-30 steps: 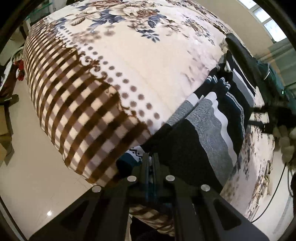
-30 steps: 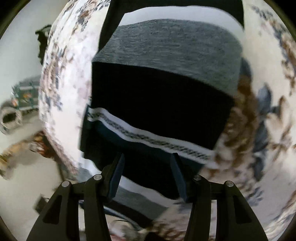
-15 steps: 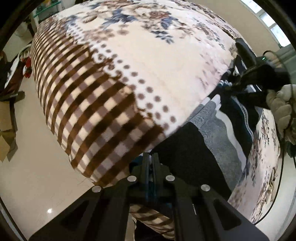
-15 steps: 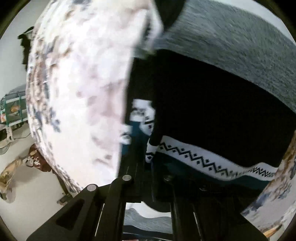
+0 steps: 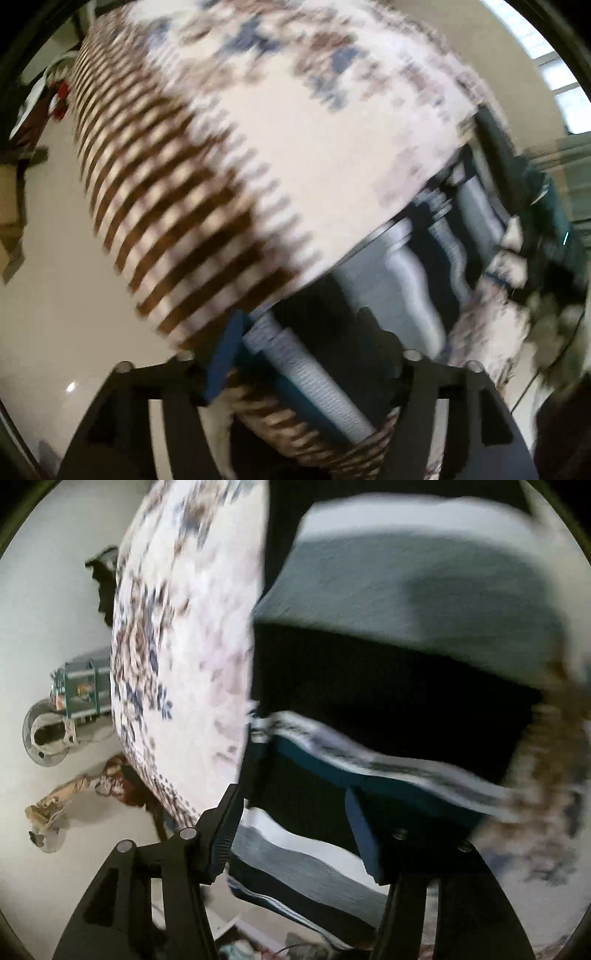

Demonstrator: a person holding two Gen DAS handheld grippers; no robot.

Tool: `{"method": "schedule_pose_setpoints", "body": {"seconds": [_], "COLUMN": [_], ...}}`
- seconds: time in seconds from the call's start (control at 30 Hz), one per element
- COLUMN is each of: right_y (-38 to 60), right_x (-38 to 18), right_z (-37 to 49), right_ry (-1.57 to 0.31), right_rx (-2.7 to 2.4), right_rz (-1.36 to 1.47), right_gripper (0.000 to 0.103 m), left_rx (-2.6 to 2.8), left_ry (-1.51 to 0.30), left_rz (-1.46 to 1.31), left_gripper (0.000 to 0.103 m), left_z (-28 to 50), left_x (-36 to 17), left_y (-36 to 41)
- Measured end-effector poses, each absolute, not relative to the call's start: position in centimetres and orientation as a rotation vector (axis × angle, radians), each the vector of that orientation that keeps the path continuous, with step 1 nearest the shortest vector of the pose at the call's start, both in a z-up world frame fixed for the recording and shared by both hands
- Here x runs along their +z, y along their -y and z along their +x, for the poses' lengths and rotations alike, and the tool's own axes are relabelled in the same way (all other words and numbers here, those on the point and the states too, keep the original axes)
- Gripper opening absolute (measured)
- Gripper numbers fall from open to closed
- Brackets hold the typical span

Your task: Fold small clothes

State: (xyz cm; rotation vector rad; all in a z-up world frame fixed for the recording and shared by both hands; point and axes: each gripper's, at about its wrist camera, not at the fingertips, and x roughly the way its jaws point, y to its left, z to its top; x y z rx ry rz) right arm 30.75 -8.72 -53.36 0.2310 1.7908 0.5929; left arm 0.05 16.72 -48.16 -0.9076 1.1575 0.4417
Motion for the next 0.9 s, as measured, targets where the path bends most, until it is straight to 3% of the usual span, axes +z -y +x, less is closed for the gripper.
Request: {"method": "schedule_pose_setpoints", "body": {"seconds": [0.23, 0.4, 0.63, 0.7, 0.73, 0.8, 0.83, 0.87, 0.9], "right_y": [19.5, 24.1, 25.0, 24.3, 24.0, 23.0, 22.7, 22.4, 22.2], "right_x": [-51.1, -52.8, -56.5, -57.6, -58.0, -58.3, -58.3, -58.1, -58.2], "right_z": [37.1, 43.7, 51.5, 53.1, 53.7, 54.3, 54.5, 54.9, 54.9], "right_ry": [-1.636, -1.540, -1.443, -1.440, -1.442, -1.435, -1.425, -1.420, -1.420], "right_rx": [0.437, 0.297, 0.224, 0.218, 0.223, 0.231, 0.233, 0.236, 0.237], "right_rz": [0.443, 0.599, 0.765, 0.778, 0.777, 0.767, 0.750, 0.720, 0.702], "right_gripper": [0.060, 0.060, 0.060, 0.060, 0.060, 0.051, 0.017, 0.005, 0.005], "left_rx": [0.198, -0.039, -0.238, -0.262, -0.266, -0.317, -0.323, -0.332, -0.340], "left_ry": [-1.084, -1.104, -1.209, -1.217, -1.231, -1.212, -1.192, -1.182, -1.174], "left_rz": [-0.788, -0.647, -0.507, -0.489, -0.474, -0.464, -0.430, -0.413, -0.409], "left_gripper": [0.067, 0.067, 0.064, 0.041, 0.016, 0.011, 0.010, 0.009, 0.009], "left_z": [18.8, 35.7, 50.2, 51.4, 52.0, 52.1, 51.8, 51.8, 51.9], "left_x": [-46.1, -48.7, -54.4, -55.2, -55.7, -55.7, -55.4, -55.3, -55.1], "left_y": [-17.8, -16.0, -13.2, -12.8, -12.6, -12.5, -12.4, -12.4, -12.6]}}
